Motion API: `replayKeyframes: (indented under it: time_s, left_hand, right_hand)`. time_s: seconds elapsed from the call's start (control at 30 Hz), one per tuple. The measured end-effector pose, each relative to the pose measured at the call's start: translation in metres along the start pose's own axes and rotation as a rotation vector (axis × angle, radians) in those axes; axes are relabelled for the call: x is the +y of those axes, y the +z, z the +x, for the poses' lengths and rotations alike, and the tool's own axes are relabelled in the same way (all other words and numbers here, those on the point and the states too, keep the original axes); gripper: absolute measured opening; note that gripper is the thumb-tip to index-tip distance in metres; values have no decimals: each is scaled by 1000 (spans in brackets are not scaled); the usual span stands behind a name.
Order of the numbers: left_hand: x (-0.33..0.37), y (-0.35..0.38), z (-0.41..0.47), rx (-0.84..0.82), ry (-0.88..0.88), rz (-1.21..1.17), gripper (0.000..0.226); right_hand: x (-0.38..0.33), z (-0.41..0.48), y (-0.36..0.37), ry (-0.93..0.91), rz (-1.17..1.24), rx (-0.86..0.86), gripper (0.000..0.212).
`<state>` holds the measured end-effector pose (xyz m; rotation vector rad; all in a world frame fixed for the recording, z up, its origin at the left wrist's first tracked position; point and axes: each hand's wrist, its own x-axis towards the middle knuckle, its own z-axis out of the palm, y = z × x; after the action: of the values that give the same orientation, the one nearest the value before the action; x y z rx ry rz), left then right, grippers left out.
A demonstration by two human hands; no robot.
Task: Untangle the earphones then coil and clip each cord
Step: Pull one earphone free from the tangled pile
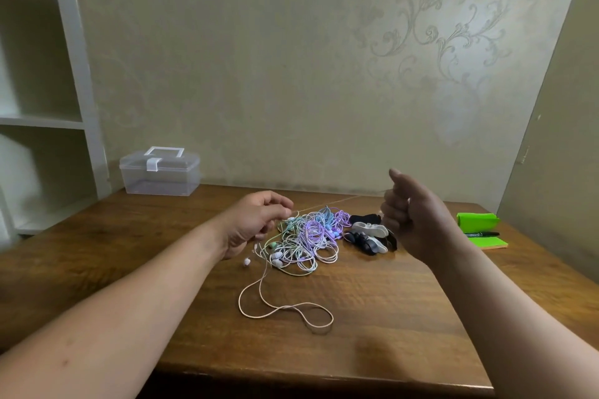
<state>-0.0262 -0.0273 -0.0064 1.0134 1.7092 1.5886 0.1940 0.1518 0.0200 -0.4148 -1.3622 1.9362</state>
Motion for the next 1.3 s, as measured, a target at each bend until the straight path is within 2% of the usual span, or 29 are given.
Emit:
replayKeyframes:
  time_s: [0.1, 0.2, 0.27, 0.33, 0.4, 0.5, 0.57, 0.63, 0.7, 0.73, 0.77, 0.83, 0.87, 0.9, 0.93, 1.0, 1.03, 1.13, 1.23, 1.3]
  left_hand:
    - [0, 2, -1, -47, -44, -163, 29]
    - [5, 7, -1, -56, -54, -362, 43]
    - [9, 12, -1, -28, -37, -429, 50]
    - [14, 16, 1, -19, -22, -515, 51]
    - [19, 21, 5, -12, -17, -615, 49]
    - [23, 31, 12, 8, 0, -754, 50]
    - [26, 39, 16, 48, 34, -814, 51]
    - [27, 41, 19, 120, 89, -835, 51]
    - [23, 36, 22, 173, 106, -729, 44]
    - [18, 33, 22, 202, 105, -557, 38]
    - [10, 31, 22, 245, 109, -273, 30]
    - [-6, 31, 17, 328, 212, 492, 16]
    - [-11, 35, 12, 328, 329, 751, 19]
    - [-12, 40, 8, 261, 434, 846, 25]
    - [-12, 46, 2, 144, 472, 800, 30]
    - [-9, 55, -5, -76, 384, 620, 30]
    - [-9, 57, -4, -125, 340, 573, 30]
    - [-5, 48, -1, -163, 338, 527, 48]
    - [4, 39, 4, -185, 386, 480, 28]
    - [10, 32, 13, -63, 438, 420, 28]
  right_hand:
    - [7, 1, -2, 44, -235, 50, 31]
    - [28, -5, 1, -7, -848, 152, 22]
    - [41, -12, 8, -150, -1074, 242, 18]
    - [50, -18, 20, -237, -951, 153, 17]
    - [66, -26, 38, -106, -751, -102, 22]
    - [95, -34, 60, 27, -687, -365, 33]
    - [106, -38, 64, 78, -574, -418, 20]
    - [108, -41, 65, 152, -481, -398, 19]
    - [107, -39, 60, 174, -463, -321, 24]
    - [104, -38, 57, 149, -496, -279, 25]
    - [99, -35, 52, 112, -554, -244, 26]
    - [88, -30, 44, 46, -695, -231, 28]
    - [81, -29, 43, 19, -774, -250, 30]
    - [75, -28, 44, -7, -843, -276, 30]
    - [69, -28, 45, -34, -894, -305, 26]
    - [62, -26, 49, -106, -906, -328, 15]
    - [59, -25, 49, -137, -884, -308, 11]
    - [53, -23, 41, -144, -780, -213, 15]
    - [40, -28, 25, -26, -842, -249, 28]
    - [35, -33, 11, 84, -808, -348, 34]
